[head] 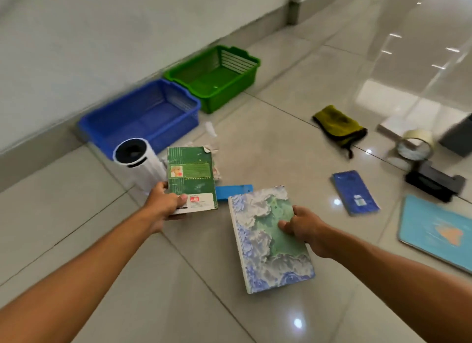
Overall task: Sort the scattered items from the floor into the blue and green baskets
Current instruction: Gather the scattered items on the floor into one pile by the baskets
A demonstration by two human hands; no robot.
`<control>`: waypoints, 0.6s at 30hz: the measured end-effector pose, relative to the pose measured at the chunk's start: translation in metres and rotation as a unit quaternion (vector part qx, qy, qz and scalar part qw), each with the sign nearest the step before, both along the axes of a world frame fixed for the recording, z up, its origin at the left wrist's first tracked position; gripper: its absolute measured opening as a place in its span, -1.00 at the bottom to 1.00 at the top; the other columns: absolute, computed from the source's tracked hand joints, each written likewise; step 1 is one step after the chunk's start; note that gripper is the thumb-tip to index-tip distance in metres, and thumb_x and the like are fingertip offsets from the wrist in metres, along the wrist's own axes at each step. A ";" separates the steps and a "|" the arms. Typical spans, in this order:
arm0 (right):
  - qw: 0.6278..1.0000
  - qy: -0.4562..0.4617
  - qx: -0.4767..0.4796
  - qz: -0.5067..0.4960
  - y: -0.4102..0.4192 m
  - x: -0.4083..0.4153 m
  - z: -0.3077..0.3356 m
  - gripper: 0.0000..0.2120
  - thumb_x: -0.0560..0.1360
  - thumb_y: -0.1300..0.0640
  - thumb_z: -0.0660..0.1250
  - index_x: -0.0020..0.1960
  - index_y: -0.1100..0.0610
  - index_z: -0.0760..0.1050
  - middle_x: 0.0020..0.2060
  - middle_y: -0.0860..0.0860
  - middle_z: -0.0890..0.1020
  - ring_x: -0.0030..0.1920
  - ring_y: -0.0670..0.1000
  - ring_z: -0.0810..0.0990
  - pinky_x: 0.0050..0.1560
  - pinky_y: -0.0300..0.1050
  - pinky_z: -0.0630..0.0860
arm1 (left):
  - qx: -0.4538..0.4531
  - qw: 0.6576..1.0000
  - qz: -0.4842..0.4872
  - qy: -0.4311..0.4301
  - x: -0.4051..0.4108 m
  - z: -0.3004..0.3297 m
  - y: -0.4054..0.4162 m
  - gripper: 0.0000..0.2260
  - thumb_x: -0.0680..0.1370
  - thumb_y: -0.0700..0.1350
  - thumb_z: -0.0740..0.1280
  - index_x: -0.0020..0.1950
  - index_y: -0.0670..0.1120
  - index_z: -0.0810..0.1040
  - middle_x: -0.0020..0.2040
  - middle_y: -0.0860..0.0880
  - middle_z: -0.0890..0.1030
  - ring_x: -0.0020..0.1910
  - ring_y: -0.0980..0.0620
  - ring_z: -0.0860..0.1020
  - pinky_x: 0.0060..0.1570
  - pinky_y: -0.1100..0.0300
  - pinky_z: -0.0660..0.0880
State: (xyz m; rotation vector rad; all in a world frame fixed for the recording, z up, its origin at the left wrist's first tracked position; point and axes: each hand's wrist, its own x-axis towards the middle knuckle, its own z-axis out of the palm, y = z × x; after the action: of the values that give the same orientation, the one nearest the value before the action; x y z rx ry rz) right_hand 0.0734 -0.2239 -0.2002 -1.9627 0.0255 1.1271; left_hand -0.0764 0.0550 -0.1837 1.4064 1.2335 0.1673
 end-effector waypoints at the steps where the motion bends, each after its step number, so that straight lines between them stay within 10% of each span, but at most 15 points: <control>1: 1.000 0.002 0.001 0.019 0.015 -0.007 -0.001 -0.80 0.55 0.26 0.36 0.17 0.18 0.51 -0.03 0.15 0.67 -0.12 0.10 0.68 -0.25 -0.11 0.60 | -0.001 1.000 0.023 -0.005 -0.004 -0.004 0.005 -0.54 0.49 -0.33 0.41 0.32 -0.11 0.34 0.14 -0.11 0.61 -0.05 -0.10 0.63 -0.19 -0.08 0.63; 7: 0.994 -0.025 -0.051 0.092 0.071 -0.044 -0.010 -0.60 0.57 0.14 0.35 0.37 0.16 0.36 0.05 0.02 0.53 -0.18 -0.03 0.56 -0.24 -0.16 0.56 | -0.039 0.997 0.056 -0.027 0.007 -0.012 0.007 -0.60 0.53 -0.32 0.37 0.31 -0.16 0.34 0.10 -0.12 0.57 -0.08 -0.12 0.61 -0.45 0.08 0.59; 18: 0.960 -0.215 -0.133 0.123 0.030 -0.022 -0.002 -0.56 0.54 -0.05 0.32 0.35 0.10 0.40 0.24 0.09 0.54 0.20 0.09 0.53 0.22 -0.04 0.48 | 0.139 0.970 -0.121 0.156 0.031 -0.008 -0.004 -0.63 0.49 0.02 0.40 0.24 -0.10 0.55 0.17 -0.08 0.62 0.09 -0.08 0.58 0.11 0.10 0.54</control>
State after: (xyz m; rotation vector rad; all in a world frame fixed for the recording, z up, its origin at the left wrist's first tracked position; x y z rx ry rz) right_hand 0.0519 -0.1943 -0.2021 -2.4707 -0.3204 0.8571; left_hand -0.0451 0.0514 -0.1920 1.8693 1.3159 -0.0553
